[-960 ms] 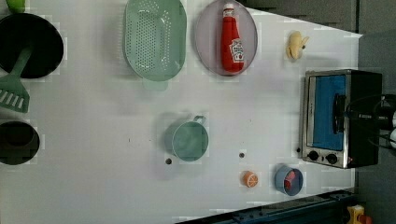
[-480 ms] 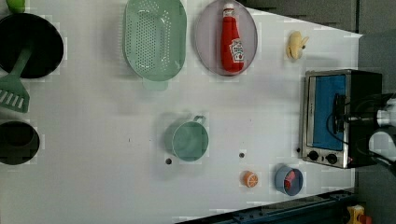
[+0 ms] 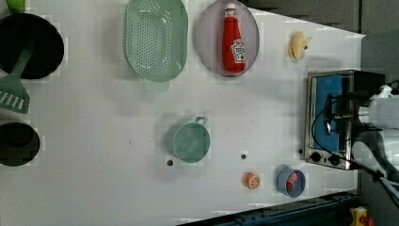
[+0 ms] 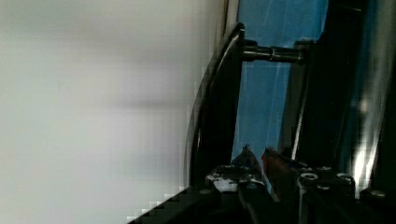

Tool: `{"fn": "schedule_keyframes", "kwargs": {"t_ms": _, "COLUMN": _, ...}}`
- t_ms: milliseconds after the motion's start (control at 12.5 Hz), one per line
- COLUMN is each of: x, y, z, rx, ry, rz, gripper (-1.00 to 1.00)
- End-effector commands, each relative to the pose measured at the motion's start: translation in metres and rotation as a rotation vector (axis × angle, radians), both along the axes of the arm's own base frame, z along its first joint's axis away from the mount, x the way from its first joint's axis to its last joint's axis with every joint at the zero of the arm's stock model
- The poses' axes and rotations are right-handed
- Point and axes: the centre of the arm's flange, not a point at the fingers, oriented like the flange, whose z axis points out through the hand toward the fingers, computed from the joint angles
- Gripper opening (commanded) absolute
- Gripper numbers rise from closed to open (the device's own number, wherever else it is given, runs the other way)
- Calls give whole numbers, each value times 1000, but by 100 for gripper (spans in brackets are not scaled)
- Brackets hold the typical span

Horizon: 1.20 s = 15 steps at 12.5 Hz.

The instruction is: Flap open oven.

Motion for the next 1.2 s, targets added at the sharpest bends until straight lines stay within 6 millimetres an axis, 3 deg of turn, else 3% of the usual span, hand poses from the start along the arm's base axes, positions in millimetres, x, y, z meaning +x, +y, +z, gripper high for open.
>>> {"fn": "schedule_keyframes", "kwargs": {"t_ms": 80, "x": 8, "y": 77, "z": -46, "rx": -92, "ry": -14, "rz": -40, "gripper": -65}}
{"fn": "schedule_keyframes", "kwargs": {"t_ms": 320, "x": 5, "y": 117, "z": -89, "rx": -219, "ry": -30, "rz": -34, "gripper": -65}}
{"fn": "schedule_keyframes", "kwargs": {"t_ms": 560, "x": 0, "y": 144, "z": -131, "rx": -344, "ry": -89, "rz": -60, "gripper": -65}}
{"fn": "schedule_keyframes", "kwargs": {"t_ms": 880, "x": -6, "y": 164, "z": -182, "rx": -445, "ry": -100, "rz": -9, "gripper": -65}}
{"fn": "schedule_keyframes", "kwargs": {"t_ms": 1040, "x": -4, "y": 173, "z": -199, "rx": -455, "ry": -88, "rz": 28, "gripper": -65}}
{"fn": "schedule_keyframes", "kwargs": {"t_ms": 1200, "x": -2, "y": 177, "z": -203, "rx": -475, "ry": -85, "rz": 38, "gripper": -65}}
